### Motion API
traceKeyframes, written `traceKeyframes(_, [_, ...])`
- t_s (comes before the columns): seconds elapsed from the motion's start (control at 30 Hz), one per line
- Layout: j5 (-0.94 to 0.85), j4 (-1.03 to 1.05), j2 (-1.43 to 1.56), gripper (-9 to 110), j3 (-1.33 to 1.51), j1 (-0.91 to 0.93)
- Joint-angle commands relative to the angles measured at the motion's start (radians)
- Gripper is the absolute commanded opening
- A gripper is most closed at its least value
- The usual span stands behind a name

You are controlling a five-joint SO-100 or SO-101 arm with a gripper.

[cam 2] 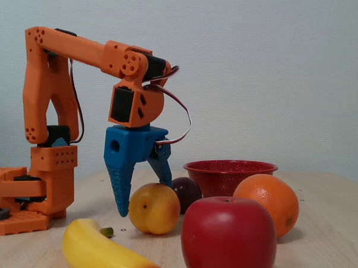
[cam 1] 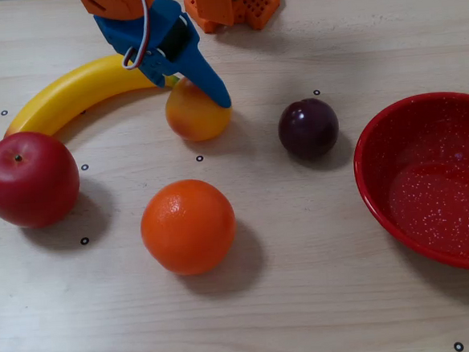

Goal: Put peach in the red bowl.

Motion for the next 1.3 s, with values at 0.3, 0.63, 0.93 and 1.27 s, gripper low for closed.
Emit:
traceKeyframes(0.3, [-0.052, -0.133, 0.046, 41, 0.029, 0.021])
traceKeyframes(0.63, [-0.048, -0.249, 0.032, 41, 0.101, 0.003])
traceKeyframes(0.93, [-0.046, -0.295, 0.025, 38, 0.12, 0.0])
traceKeyframes(1.27, [-0.055, -0.296, 0.025, 35, 0.114, -0.003])
